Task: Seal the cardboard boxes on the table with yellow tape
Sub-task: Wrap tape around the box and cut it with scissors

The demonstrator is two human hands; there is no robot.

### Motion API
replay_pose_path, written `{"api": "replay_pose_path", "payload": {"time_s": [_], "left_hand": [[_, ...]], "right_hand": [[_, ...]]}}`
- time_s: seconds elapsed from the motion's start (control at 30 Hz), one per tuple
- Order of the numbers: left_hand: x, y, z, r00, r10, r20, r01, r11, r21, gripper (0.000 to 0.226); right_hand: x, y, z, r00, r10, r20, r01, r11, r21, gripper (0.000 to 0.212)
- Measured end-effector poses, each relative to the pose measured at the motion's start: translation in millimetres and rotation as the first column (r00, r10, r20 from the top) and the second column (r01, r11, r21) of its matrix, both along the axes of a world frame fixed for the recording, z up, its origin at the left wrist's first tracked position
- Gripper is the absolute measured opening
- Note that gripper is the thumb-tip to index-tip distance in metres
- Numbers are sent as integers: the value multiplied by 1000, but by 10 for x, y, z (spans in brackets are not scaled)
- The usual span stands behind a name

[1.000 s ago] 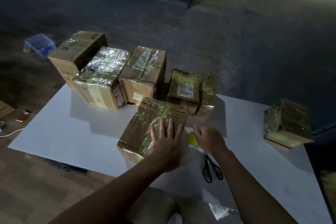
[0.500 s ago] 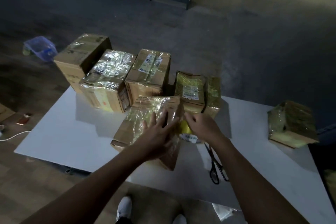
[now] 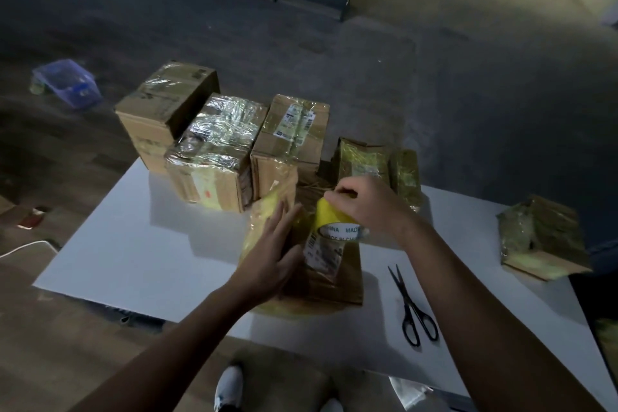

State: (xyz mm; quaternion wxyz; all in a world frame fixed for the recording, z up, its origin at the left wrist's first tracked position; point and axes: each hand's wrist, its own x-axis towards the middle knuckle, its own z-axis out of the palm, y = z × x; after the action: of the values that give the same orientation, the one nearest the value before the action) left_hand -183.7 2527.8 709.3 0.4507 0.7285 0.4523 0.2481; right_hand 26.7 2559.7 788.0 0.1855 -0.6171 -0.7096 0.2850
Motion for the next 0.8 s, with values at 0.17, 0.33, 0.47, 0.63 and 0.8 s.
{"api": "replay_pose_path", "payload": {"time_s": [0.17, 0.33, 0.47, 0.63, 0.8], "left_hand": [[-231, 88, -73, 991, -7, 131, 16, 997, -72, 61], [-391, 203, -54, 992, -13, -122, 32, 988, 153, 69], [-304, 322, -61, 930, 59, -364, 70, 941, 331, 87], [-398, 378, -263, 846, 56, -530, 97, 962, 255, 95], [-487, 436, -367, 725, 63, -685, 143, 960, 241, 115]], "right_hand": [[-142, 29, -6, 999, -8, -38, 7, 1000, -19, 34], [-302, 16, -139, 981, -38, -189, 41, 999, 16, 34], [-478, -4, -290, 931, -131, -340, 141, 990, 4, 46], [-622, 48, -340, 950, -152, -274, 160, 987, 7, 66], [-680, 129, -263, 997, -75, 29, 72, 992, 99, 49]]}}
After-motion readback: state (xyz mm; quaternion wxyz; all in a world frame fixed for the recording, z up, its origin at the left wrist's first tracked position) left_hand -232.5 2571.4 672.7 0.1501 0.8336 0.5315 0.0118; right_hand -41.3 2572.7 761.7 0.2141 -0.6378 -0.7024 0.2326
